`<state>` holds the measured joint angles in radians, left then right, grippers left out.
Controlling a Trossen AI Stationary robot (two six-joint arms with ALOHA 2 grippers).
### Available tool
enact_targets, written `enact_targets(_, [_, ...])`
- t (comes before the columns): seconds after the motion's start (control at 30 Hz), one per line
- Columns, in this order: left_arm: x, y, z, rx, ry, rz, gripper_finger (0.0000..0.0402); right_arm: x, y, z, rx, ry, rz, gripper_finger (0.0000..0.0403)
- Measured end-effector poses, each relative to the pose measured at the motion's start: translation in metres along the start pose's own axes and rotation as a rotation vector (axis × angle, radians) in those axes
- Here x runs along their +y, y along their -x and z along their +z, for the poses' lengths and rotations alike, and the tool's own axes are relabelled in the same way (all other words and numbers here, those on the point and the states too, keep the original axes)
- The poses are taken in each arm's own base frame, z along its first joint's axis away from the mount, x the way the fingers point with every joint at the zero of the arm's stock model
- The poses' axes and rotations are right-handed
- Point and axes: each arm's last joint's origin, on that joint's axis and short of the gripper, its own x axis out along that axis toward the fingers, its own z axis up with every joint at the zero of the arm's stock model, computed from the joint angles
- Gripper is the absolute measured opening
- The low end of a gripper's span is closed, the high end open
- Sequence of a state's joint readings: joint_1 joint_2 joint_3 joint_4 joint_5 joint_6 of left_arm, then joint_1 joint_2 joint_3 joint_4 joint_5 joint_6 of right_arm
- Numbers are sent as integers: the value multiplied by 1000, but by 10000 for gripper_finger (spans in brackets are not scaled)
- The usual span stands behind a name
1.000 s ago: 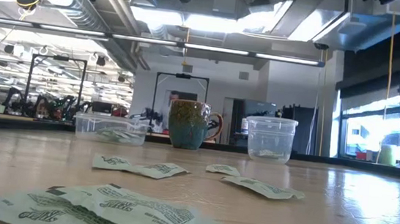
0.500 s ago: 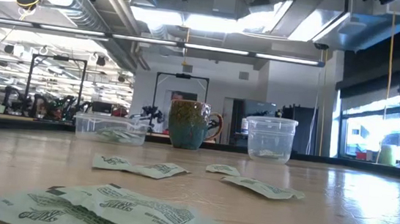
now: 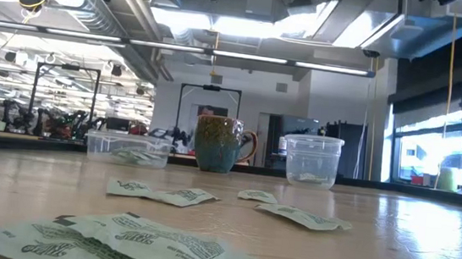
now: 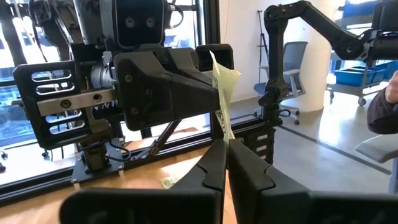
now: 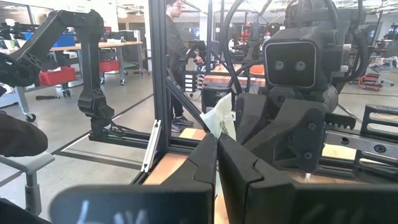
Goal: Pick and place Stevia / Truvia into bins
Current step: Put the light green stevia packet into the left transparent container
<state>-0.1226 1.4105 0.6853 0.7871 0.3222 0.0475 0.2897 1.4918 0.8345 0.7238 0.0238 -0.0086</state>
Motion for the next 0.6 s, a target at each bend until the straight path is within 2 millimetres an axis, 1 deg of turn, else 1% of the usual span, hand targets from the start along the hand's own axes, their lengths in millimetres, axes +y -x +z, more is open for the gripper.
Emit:
enact_targets(0.17, [0,0,0,2,0,0,4,0,0,0,0,14,1,16])
enact_targets(0.23, [0,0,0,5,1,0,4,1,0,0,0,22,4,26])
enact_targets(0.33, [0,0,-2,19,5,-1,4,4,0,0,-5,20,14,53])
enact_targets(0.5, [0,0,-6,57,18,-3,3,7,0,1,-5,-7,24,110])
enact_targets(0.6, [0,1,-8,86,27,2,3,7,0,0,-2,-9,22,133])
